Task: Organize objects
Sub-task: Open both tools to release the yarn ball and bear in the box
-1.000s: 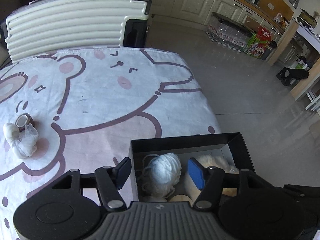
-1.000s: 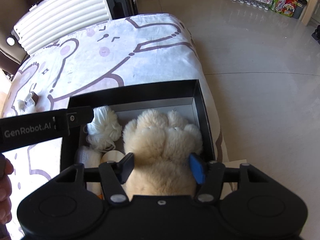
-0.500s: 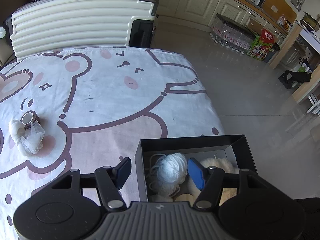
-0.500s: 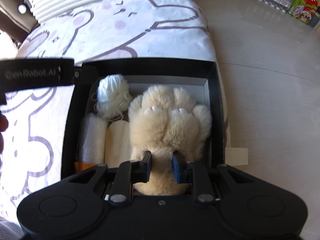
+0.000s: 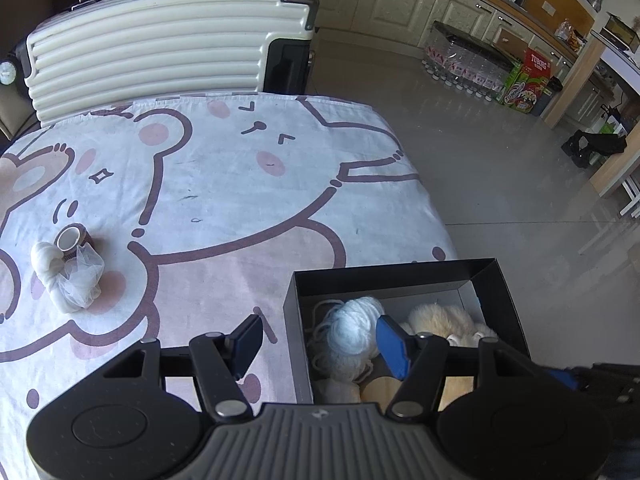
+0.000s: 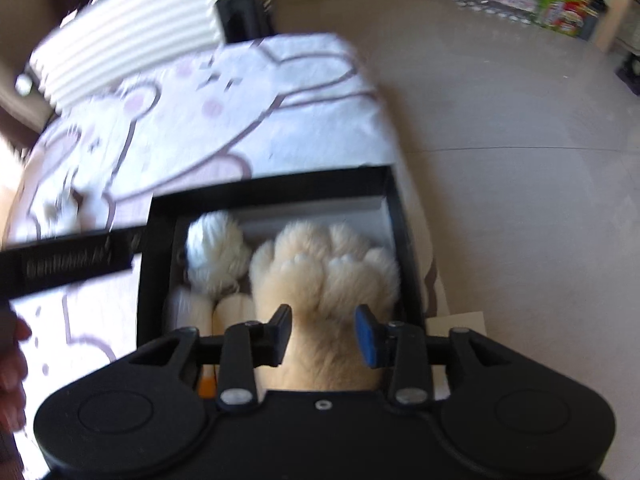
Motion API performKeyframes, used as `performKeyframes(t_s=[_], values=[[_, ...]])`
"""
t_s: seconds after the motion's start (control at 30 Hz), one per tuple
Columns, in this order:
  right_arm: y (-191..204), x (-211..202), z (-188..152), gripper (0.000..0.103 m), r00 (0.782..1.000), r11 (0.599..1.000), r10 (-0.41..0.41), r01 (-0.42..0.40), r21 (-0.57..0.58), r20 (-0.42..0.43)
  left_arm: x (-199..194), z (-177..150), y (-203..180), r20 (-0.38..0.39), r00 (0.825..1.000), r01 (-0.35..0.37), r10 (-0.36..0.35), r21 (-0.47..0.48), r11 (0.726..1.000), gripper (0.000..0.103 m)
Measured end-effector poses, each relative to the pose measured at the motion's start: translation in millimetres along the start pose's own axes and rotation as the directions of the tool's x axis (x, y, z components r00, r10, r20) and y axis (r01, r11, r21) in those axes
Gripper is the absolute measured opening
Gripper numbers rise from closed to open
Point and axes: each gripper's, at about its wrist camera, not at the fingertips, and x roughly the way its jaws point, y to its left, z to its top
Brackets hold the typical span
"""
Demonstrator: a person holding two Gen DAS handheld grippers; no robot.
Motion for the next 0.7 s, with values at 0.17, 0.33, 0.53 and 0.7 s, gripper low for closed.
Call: performKeyframes(t_s=[0.17, 0.33, 0.53, 0.7], values=[[-5.7, -8.8, 0.9, 0.052, 0.999, 1.000, -0.019, 0.018, 0.024, 0.037, -10.4, -2.8, 0.4, 0.002, 1.000, -0.014, 0.014, 0.015, 1.000, 0.063], [-3.6, -23.2, -3.5, 0.068, 0.997, 0.999, -0.031, 0.031, 0.013, 0.075, -20.5, -7.2, 0.2, -0.005, 0.999, -0.038, 0.038, 0.031, 0.999, 0.068], [-2.9, -38.0, -8.5, 0.071, 0.993, 0.999, -0.045, 0.041, 0.031, 0.107, -35.5, -12.9, 1.9, -0.008, 0.997, -0.072, 0.073, 0.046, 0.996, 0.077], [-3.4, -49.4, -13.4, 0.075, 0.988, 0.997, -0.065, 0.060, 0.044, 0.137, -49.1, -17.6, 4.5, -0.005, 0.996, -0.094, 0.095, 0.045, 0.995, 0.083]])
